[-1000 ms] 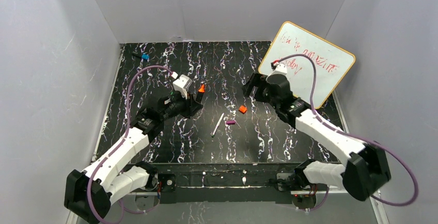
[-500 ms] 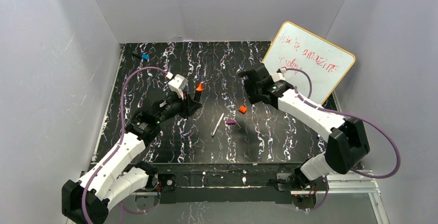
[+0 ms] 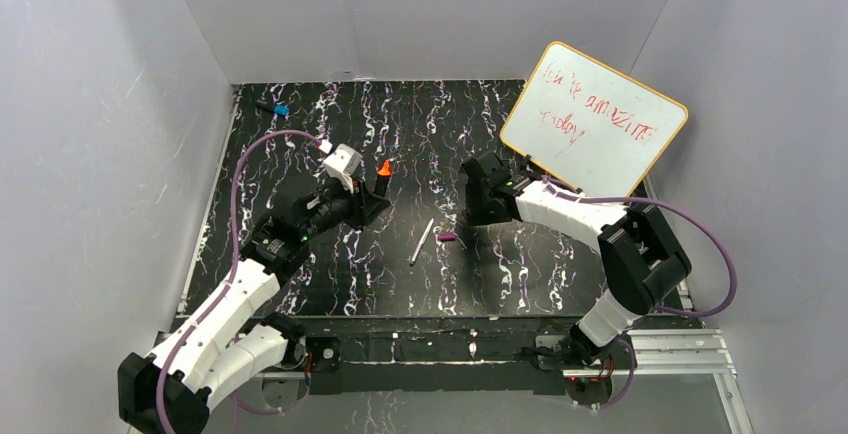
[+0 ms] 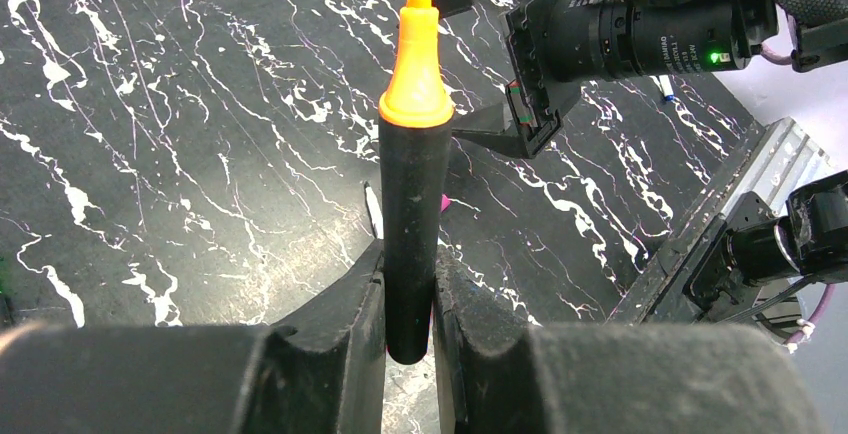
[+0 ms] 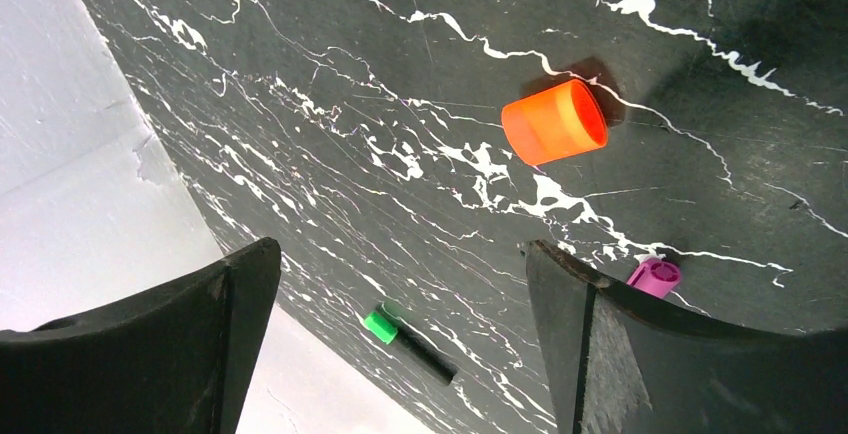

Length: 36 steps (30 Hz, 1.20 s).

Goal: Insert the pens into the pen caps

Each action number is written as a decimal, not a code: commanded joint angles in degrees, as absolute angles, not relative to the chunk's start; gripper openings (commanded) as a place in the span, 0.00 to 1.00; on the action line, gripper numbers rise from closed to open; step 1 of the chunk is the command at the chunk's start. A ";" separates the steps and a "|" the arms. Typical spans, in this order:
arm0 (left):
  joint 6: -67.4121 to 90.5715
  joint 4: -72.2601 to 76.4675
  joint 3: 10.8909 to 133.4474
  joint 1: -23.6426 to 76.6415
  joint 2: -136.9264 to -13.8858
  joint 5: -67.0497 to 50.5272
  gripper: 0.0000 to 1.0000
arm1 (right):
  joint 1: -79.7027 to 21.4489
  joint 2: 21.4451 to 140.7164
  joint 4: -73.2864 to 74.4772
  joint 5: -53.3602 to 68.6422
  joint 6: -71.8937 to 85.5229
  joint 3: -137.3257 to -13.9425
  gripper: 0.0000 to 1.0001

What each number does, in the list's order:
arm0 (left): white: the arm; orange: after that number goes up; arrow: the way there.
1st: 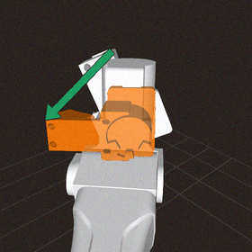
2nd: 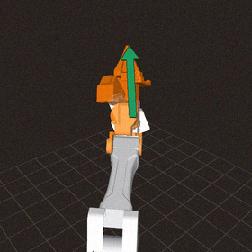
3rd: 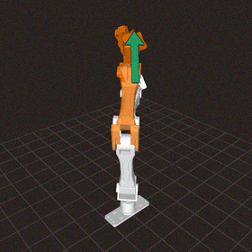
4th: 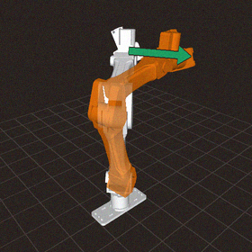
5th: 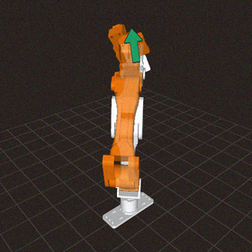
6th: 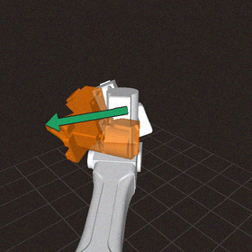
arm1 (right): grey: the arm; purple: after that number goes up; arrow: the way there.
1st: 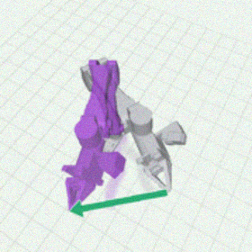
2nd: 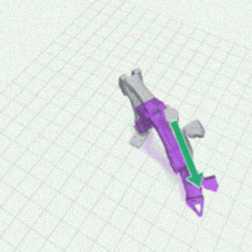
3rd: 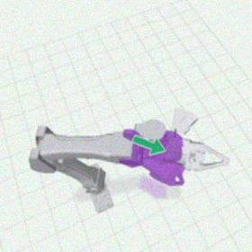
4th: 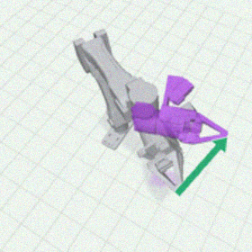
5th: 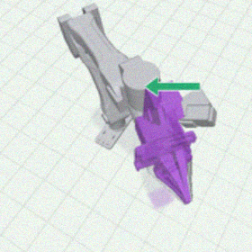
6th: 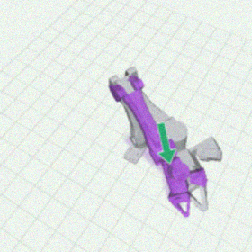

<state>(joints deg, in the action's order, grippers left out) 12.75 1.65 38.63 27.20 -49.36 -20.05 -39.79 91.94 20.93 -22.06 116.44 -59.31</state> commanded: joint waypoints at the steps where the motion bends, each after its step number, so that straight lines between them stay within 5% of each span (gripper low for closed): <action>1: 13.18 1.72 39.93 26.98 -49.64 -20.10 0.00 | -39.91 91.69 21.31 -22.68 122.83 -59.63 0.99; 36: 12.66 0.70 40.18 26.98 -51.54 -19.75 0.00 | -37.77 94.97 16.16 -21.71 127.95 -53.51 0.96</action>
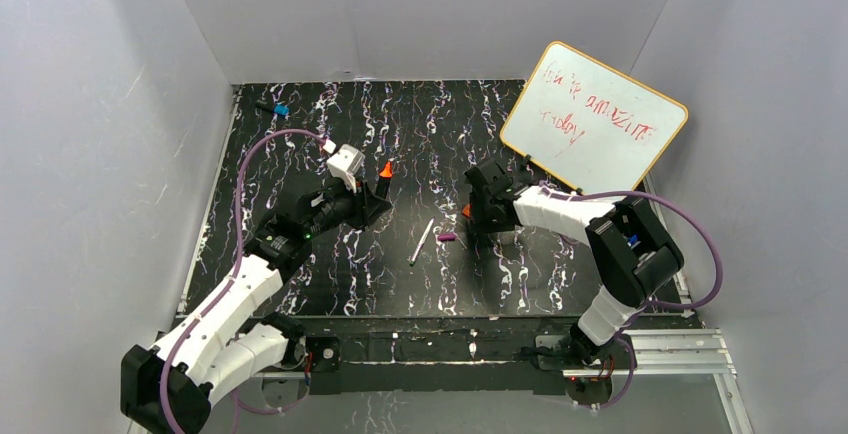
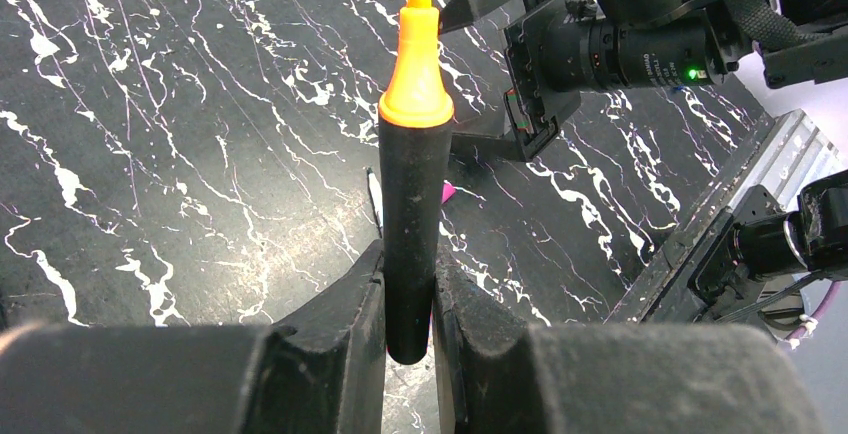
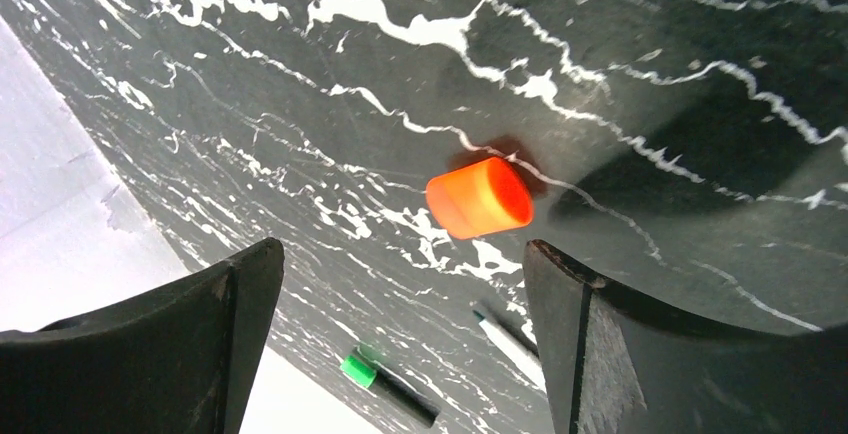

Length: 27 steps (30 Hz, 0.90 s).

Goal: Insert the pens into the pen caps

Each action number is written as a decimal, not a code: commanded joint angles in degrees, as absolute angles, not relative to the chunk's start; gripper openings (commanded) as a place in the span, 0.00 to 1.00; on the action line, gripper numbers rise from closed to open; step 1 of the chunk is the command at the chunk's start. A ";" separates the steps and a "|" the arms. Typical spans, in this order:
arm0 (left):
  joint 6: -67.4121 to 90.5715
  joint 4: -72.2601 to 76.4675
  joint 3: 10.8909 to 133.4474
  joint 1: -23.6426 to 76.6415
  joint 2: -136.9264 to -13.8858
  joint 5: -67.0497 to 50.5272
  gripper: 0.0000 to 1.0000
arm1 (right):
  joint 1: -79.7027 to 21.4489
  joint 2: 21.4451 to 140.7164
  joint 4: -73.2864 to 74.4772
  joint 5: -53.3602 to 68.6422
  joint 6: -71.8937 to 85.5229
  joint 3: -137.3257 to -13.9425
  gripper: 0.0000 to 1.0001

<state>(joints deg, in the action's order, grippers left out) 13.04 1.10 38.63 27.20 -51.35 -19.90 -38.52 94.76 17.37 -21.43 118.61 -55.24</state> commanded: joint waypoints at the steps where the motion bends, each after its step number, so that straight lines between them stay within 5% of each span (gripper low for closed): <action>1: 12.58 0.66 40.24 26.98 -51.59 -19.75 0.00 | -37.68 94.80 15.95 -21.66 127.98 -53.14 0.95; 27: 12.23 0.37 40.40 26.98 -53.13 -20.48 0.00 | -32.52 97.79 12.71 -22.74 122.71 -56.03 0.96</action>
